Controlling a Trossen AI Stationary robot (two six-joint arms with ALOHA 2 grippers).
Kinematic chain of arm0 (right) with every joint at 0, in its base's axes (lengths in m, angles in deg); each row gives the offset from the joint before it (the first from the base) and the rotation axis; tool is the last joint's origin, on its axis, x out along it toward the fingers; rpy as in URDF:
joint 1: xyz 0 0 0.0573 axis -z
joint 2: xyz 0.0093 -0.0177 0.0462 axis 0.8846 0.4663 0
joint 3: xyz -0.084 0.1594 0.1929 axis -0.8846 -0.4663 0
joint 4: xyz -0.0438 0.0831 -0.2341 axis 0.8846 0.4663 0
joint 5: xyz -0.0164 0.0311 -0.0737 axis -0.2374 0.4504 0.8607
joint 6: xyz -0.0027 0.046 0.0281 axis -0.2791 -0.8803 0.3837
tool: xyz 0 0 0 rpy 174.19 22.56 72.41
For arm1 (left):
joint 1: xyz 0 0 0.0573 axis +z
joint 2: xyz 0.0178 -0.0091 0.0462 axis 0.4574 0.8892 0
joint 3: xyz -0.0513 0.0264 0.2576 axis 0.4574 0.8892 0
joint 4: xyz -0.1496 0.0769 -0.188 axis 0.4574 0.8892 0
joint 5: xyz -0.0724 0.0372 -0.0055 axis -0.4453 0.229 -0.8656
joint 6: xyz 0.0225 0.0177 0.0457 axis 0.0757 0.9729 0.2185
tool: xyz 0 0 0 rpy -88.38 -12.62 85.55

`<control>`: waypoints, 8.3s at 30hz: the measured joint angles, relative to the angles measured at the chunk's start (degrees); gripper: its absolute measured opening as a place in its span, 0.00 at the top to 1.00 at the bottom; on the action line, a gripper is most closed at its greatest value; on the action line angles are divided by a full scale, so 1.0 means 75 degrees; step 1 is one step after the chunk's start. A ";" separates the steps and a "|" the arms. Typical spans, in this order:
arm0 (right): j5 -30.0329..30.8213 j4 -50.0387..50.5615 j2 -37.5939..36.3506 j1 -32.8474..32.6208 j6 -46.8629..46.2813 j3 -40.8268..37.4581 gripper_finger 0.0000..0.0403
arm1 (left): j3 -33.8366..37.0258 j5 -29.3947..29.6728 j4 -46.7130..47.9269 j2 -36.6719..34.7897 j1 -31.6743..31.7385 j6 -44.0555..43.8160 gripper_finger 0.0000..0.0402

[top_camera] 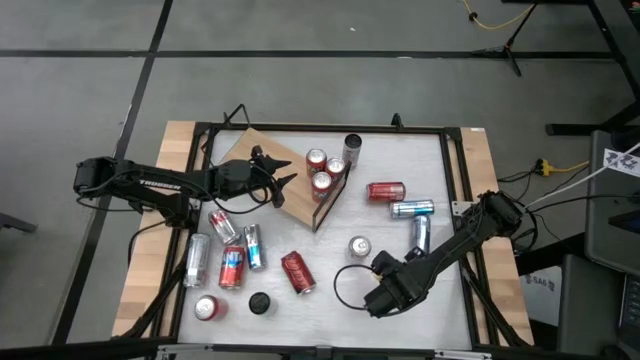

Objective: Pick and place cans onto a shelf
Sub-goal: Put the bottom right red soda can on the shelf aligned with the other red soda can

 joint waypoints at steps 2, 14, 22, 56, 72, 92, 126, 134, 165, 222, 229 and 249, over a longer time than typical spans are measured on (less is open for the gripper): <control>-0.0056 0.0147 0.0000 0.0000 -0.0001 0.0003 0.01 | 0.0000 0.0000 0.0000 0.0000 -0.0001 -0.0003 0.55; -0.0163 0.0195 0.0000 -0.0316 0.0113 0.0003 0.04 | 0.0000 0.0000 0.0000 0.0001 0.0000 -0.0009 0.55; 0.0497 -0.0073 0.0000 -0.0672 0.0100 0.0003 0.04 | 0.0000 0.0000 0.0000 0.0000 0.0001 -0.0017 0.55; 0.0060 -0.0224 0.0034 -0.0206 0.1522 0.0240 0.23 | 0.0003 0.0000 -0.0013 0.0006 0.0000 -0.0023 0.55; 0.0779 0.1209 0.0015 0.1917 0.7459 0.3956 0.23 | 0.0003 0.0033 -0.0155 -0.1077 -0.0005 0.0623 0.55; 0.0451 -0.1698 -0.0003 0.5096 1.5134 0.5472 0.23 | 0.0003 0.1779 0.0196 -0.1964 0.0016 0.0887 0.55; -0.0829 -0.3852 0.1751 0.6359 1.6484 0.4459 0.23 | 0.0003 0.1433 0.2478 -0.1890 0.0416 -0.0739 0.55; -0.0819 -0.3919 0.1810 0.6359 1.6592 0.4465 0.23 | 0.0003 0.0881 0.2579 -0.1871 0.0354 -0.1058 0.55; -0.0778 -0.3485 0.2178 0.6350 1.6440 0.4484 0.22 | 0.0000 0.0248 0.2226 0.0398 0.0031 -0.2389 0.55; -0.0784 -0.3627 0.2235 0.6362 1.6464 0.4468 0.22 | 0.0003 0.0858 0.1279 0.0408 0.0147 -0.2428 0.55; -0.0788 -0.3624 0.2235 0.6362 1.6464 0.4465 0.22 | 0.0003 0.0812 0.1291 0.0408 0.0147 -0.2437 0.55; -0.0809 -0.3626 0.2235 0.6356 1.6605 0.4465 0.18 | -0.0003 0.0583 0.1711 0.0396 0.0144 -0.2646 0.55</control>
